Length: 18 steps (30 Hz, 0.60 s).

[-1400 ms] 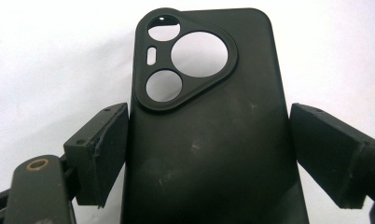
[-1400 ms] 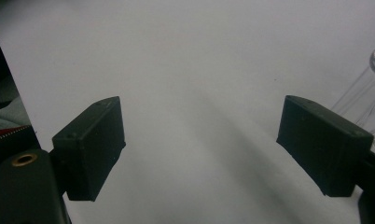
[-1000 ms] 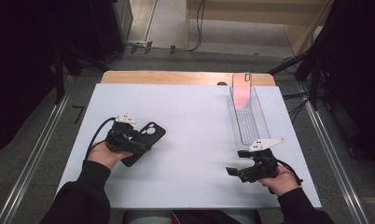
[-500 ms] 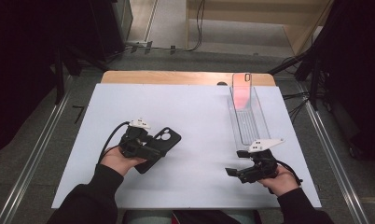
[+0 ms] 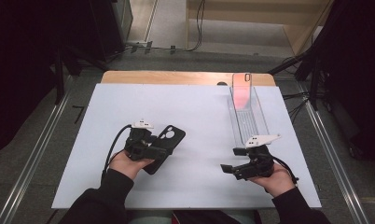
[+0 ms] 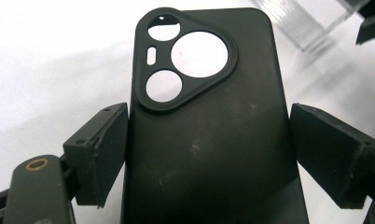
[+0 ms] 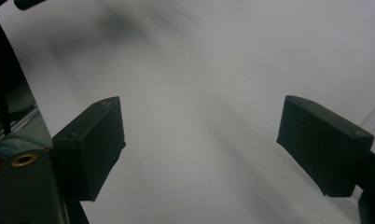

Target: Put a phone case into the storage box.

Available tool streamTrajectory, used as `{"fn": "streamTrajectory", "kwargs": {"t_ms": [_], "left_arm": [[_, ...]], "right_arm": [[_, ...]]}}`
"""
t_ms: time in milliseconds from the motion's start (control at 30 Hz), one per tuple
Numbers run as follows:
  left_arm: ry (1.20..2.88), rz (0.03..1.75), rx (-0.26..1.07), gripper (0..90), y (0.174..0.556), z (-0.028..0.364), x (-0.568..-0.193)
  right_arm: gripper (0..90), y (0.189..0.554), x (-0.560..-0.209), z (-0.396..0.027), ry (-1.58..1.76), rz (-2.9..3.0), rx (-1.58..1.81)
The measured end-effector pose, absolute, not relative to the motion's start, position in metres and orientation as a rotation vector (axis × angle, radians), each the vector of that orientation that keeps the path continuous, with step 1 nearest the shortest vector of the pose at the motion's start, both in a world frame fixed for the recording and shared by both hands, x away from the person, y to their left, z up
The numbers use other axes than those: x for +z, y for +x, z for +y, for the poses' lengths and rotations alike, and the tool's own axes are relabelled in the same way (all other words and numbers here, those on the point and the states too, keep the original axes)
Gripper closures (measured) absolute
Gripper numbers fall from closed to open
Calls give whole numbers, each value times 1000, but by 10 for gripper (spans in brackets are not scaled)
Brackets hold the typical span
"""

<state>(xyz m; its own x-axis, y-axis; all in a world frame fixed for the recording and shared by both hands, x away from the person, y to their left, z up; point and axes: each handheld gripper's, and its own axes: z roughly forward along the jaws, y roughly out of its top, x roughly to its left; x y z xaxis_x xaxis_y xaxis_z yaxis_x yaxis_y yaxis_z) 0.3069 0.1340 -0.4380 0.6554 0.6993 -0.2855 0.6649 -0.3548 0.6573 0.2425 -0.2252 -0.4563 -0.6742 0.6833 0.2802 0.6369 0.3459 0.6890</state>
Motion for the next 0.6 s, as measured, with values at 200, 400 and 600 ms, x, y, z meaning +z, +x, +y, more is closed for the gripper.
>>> {"fn": "streamTrajectory", "kwargs": {"t_ms": [200,400,600], "left_arm": [[2031,1071,109,147,302,130,-435],[1981,1082,169,147,296,121,-437],[1924,1091,246,146,291,116,-440]], "right_arm": [[131,243,-451,-217,1267,2499,1235],[131,246,-446,-208,1308,2485,1267],[131,249,-439,-202,1364,2477,1305]]}}
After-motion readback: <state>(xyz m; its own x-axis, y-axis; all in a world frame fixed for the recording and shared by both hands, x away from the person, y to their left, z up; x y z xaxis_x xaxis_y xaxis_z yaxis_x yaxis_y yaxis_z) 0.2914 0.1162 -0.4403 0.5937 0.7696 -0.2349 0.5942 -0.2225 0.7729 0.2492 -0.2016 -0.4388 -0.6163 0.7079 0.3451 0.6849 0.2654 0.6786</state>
